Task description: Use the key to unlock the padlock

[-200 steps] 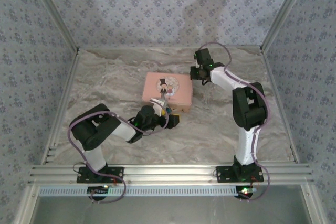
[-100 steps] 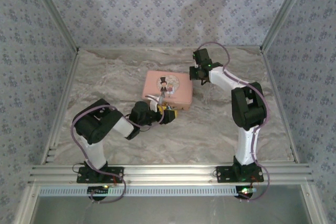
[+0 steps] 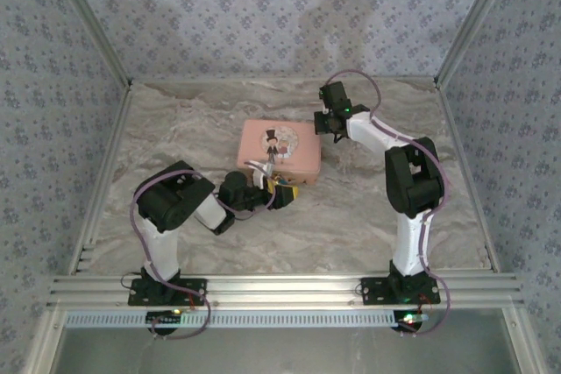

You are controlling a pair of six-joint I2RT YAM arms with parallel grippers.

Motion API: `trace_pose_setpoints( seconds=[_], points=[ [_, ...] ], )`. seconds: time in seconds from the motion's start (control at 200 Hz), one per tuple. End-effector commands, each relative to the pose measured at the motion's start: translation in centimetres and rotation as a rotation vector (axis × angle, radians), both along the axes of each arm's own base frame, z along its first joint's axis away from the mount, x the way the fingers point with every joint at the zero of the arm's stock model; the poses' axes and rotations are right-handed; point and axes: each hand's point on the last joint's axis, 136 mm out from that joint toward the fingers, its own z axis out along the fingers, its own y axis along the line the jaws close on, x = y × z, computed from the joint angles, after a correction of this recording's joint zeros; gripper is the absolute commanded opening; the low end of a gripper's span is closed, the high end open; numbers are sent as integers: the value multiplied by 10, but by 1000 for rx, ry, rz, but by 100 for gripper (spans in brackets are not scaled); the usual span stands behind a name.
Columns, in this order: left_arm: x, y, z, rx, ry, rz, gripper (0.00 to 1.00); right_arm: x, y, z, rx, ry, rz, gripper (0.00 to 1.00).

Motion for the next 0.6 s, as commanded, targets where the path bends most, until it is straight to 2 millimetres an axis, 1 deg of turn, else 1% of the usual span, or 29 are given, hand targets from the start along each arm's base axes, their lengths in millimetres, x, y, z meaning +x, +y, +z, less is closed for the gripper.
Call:
trace_pose_setpoints(
  seconds=[0.0, 0.06, 0.15, 0.255, 0.31, 0.4, 0.52, 0.6],
  points=[
    [10, 9, 9, -8, -59, 81, 81, -9, 16, -9, -15, 39, 55, 0],
    [14, 16, 6, 11, -67, 120, 82, -10, 16, -9, -19, 39, 58, 0],
    [14, 19, 11, 2, -89, 130, 81, -11, 16, -10, -25, 41, 57, 0],
    [14, 14, 14, -18, -75, 101, 75, -11, 16, -11, -27, 41, 58, 0],
    [16, 16, 14, -22, -63, 108, 71, -12, 17, -12, -27, 41, 59, 0],
    [19, 20, 11, -32, -24, 112, 60, -13, 16, -14, -30, 45, 58, 0],
    [21, 32, 5, -32, 22, 135, 60, -13, 16, -13, -32, 43, 61, 0],
    [20, 38, 3, -23, 37, 148, 62, -14, 15, -13, -36, 43, 61, 0]
  ],
)
